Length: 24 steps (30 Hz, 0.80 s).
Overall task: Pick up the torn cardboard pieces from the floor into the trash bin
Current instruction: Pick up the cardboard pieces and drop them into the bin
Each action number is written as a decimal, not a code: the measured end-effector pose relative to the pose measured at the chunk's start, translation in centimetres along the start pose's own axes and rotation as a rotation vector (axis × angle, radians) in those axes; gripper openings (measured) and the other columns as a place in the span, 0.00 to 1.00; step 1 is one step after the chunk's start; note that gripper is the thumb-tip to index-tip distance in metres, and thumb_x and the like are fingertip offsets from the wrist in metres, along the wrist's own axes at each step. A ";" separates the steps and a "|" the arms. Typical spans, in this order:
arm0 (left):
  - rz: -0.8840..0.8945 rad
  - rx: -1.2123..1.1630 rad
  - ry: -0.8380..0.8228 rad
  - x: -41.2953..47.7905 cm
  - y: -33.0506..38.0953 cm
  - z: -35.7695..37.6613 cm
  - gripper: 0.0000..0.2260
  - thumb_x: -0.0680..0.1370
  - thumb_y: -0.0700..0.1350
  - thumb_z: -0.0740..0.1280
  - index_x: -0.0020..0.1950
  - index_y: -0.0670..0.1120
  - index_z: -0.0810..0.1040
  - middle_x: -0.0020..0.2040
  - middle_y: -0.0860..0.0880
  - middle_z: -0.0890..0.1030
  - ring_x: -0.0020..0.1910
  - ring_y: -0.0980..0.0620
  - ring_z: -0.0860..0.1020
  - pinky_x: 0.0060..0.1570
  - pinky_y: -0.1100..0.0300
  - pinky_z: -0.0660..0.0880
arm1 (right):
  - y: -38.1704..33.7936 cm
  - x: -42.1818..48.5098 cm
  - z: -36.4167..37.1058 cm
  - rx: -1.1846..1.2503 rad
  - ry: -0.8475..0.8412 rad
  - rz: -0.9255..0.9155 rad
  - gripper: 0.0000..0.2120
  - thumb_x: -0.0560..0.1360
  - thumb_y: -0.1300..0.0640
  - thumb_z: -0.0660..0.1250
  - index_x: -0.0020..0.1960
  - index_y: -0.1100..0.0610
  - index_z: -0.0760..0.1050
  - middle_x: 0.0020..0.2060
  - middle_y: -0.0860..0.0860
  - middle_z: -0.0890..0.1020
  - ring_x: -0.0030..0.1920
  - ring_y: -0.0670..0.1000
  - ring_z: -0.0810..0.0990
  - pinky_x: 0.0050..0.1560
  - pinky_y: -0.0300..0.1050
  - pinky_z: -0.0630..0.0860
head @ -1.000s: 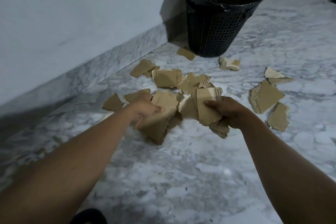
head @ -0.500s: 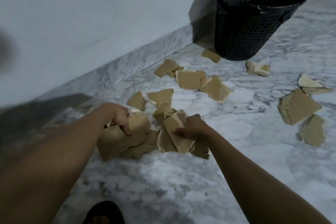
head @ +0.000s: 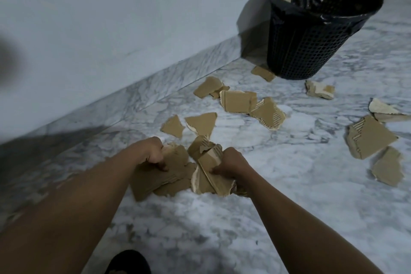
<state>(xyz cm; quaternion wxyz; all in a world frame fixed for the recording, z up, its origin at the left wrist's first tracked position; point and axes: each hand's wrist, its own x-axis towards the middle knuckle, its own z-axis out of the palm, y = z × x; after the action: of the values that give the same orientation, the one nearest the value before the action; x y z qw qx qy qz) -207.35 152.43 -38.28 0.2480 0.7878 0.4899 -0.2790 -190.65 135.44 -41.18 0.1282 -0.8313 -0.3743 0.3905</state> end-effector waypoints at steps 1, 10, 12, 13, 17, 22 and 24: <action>-0.002 0.011 0.015 -0.2 -0.2 0.1 0.32 0.67 0.54 0.79 0.65 0.41 0.73 0.63 0.44 0.73 0.59 0.45 0.75 0.50 0.59 0.73 | -0.1 -0.1 0.1 -0.003 0.001 -0.012 0.23 0.69 0.48 0.77 0.50 0.58 0.67 0.46 0.52 0.72 0.46 0.53 0.73 0.41 0.45 0.69; 0.069 -0.070 0.057 -1.5 0.3 1.1 0.27 0.68 0.52 0.78 0.60 0.47 0.71 0.62 0.45 0.74 0.53 0.47 0.74 0.48 0.57 0.73 | 0.3 -1.8 -1.8 -0.015 -0.005 -0.081 0.27 0.70 0.51 0.77 0.62 0.62 0.72 0.53 0.55 0.74 0.51 0.54 0.74 0.46 0.44 0.71; 0.102 -0.062 -0.002 -1.5 2.1 1.4 0.27 0.68 0.54 0.78 0.60 0.47 0.71 0.63 0.45 0.74 0.53 0.47 0.74 0.47 0.58 0.71 | 1.2 -2.3 -3.0 0.013 0.024 -0.042 0.27 0.70 0.51 0.76 0.63 0.62 0.72 0.57 0.57 0.76 0.55 0.55 0.77 0.49 0.45 0.73; 0.122 -0.062 -0.029 -1.3 3.2 1.6 0.29 0.69 0.55 0.77 0.64 0.47 0.70 0.64 0.45 0.73 0.56 0.47 0.74 0.49 0.58 0.71 | 1.7 -2.4 -3.9 0.019 0.042 -0.027 0.27 0.70 0.52 0.76 0.63 0.62 0.72 0.58 0.57 0.77 0.55 0.55 0.77 0.49 0.45 0.74; 0.214 -0.239 -0.059 -1.4 9.3 2.1 0.38 0.71 0.51 0.77 0.75 0.46 0.63 0.71 0.45 0.70 0.65 0.44 0.72 0.61 0.54 0.72 | 4.5 -4.4 -9.1 0.018 0.127 0.006 0.22 0.71 0.55 0.75 0.61 0.63 0.75 0.52 0.56 0.77 0.47 0.52 0.74 0.44 0.42 0.69; 0.310 -0.578 0.054 -2.4 18.1 -0.8 0.29 0.74 0.46 0.73 0.72 0.46 0.65 0.65 0.44 0.73 0.55 0.45 0.74 0.48 0.57 0.72 | 7.0 -6.4 -16.9 0.173 0.377 -0.009 0.27 0.72 0.52 0.72 0.67 0.63 0.71 0.61 0.60 0.77 0.59 0.59 0.76 0.54 0.49 0.73; 0.373 -0.681 0.178 -3.2 21.7 -3.4 0.27 0.76 0.42 0.69 0.72 0.45 0.64 0.64 0.44 0.73 0.57 0.45 0.73 0.48 0.58 0.70 | 6.8 -7.0 -20.1 0.292 0.508 -0.071 0.19 0.75 0.55 0.68 0.62 0.61 0.70 0.57 0.60 0.77 0.57 0.59 0.77 0.55 0.55 0.75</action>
<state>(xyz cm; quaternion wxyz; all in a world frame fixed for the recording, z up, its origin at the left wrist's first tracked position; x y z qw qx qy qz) -188.13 144.04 -31.08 0.4979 0.7572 0.4225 0.0187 -175.00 127.37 -27.42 0.3495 -0.8615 -0.2990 0.2151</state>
